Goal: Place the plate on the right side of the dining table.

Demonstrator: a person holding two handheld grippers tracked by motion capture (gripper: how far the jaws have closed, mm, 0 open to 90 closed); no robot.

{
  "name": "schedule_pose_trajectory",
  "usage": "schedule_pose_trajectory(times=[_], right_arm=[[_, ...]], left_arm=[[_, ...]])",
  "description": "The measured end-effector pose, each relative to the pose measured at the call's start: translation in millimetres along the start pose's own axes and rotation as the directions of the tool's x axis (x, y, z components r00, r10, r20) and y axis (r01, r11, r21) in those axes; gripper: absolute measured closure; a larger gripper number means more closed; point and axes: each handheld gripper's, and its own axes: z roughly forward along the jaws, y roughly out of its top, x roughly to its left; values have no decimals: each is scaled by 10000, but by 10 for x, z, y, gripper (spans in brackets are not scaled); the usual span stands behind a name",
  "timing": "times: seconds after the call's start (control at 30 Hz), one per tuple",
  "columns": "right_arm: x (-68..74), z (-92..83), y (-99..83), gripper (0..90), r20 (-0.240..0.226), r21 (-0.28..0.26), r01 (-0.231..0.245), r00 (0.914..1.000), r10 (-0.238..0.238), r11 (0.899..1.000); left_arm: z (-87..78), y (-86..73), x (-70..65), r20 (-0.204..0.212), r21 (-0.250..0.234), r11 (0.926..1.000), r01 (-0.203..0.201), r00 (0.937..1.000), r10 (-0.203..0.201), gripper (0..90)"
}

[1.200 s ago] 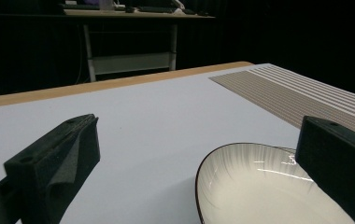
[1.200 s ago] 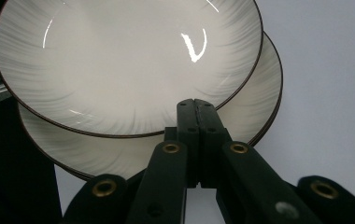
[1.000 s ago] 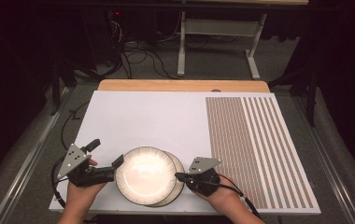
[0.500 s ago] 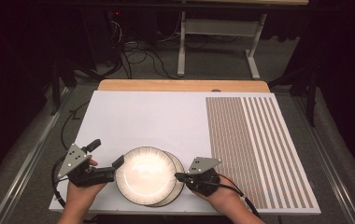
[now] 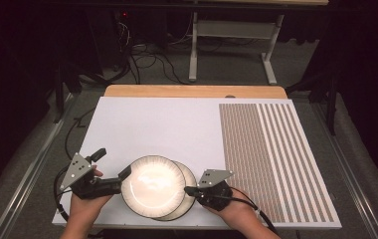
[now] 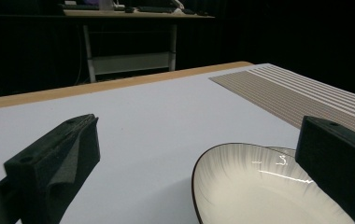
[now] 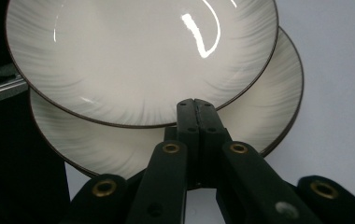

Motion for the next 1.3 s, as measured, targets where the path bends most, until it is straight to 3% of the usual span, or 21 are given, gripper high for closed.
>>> schedule_pose_trajectory(times=[0.13, 0.4, 0.53, 0.57, 0.6, 0.67, 0.83, 0.93, 0.97, 1.0, 1.07, 1.1, 1.13, 1.17, 1.2, 1.23, 1.27, 1.3], right_arm=[[28, 57, 33, 900, -72, 29, 47, 10000, -47, 10000], [42, 115, 58, 900, -210, 34, -2, 9998, 3, 10000], [49, 135, 69, 900, -227, 84, -2, 9997, 4, 10000], [48, 140, 71, 900, -232, 66, 40, 9997, -38, 10000], [38, 146, 76, 900, -230, 41, 144, 9996, -143, 9999], [42, 151, 79, 900, -219, 44, 111, 9997, -110, 9999], [50, 174, 93, 900, -237, 56, 134, 9996, -133, 9999], [46, 175, 92, 900, -256, 46, 94, 9996, -93, 9999], [46, 175, 92, 900, -256, 46, 94, 9996, -93, 9999], [50, 174, 90, 900, -249, 41, 84, 9997, -83, 10000], [51, 174, 90, 900, -242, 48, 88, 9997, -87, 9999], [64, 176, 90, 900, -223, 26, -11, 9997, 11, 10000], [64, 176, 90, 900, -223, 26, -11, 9997, 11, 10000], [64, 176, 89, 900, -213, 37, 22, 9998, -22, 10000], [64, 176, 89, 900, -213, 37, 22, 9998, -22, 10000], [64, 176, 90, 900, -202, 35, -8, 9998, 8, 10000], [64, 176, 90, 900, -202, 35, -8, 9998, 8, 10000], [56, 177, 90, 900, -186, 55, 24, 9998, -23, 10000]], left_arm=[[-20, 6, 13, -5, -56, 10000, -13, 10000, 13, 5], [13, -19, 27, 99, 282, 9996, 94, 9999, -96, 5], [19, -18, 38, -37, 503, 9987, 109, 9999, -107, 5], [9, -7, 54, -303, 547, 9983, 186, 9994, -170, 5], [-20, 10, 93, -432, 438, 9978, 500, 9979, -481, 5], [-30, 15, 112, -446, 462, 9971, 597, 9973, -577, 5], [-27, -8, 150, -332, 791, 9937, 799, 9964, -775, 5], [17, -34, 149, -4, 1079, 9892, 989, 9950, -994, 5], [34, -41, 148, 130, 1256, 9869, 1012, 9945, -1036, 5], [84, -66, 128, 357, 1802, 9783, 1023, 9932, -1104, 5], [98, -74, 122, 401, 1949, 9757, 1004, 9931, -1102, 5], [130, -96, 120, 546, 2388, 9648, 1099, 9905, -1264, 5], [130, -96, 120, 546, 2388, 9648, 1099, 9905, -1264, 5], [156, -122, 129, 759, 2702, 9524, 1410, 9830, -1671, 5], [156, -122, 129, 759, 2702, 9524, 1410, 9830, -1671, 5], [185, -155, 136, 1010, 3146, 9344, 1671, 9729, -2080, 5], [185, -155, 136, 1010, 3146, 9344, 1671, 9729, -2080, 9], [206, -173, 132, 1032, 3460, 9229, 1691, 9708, -2165, 10]])
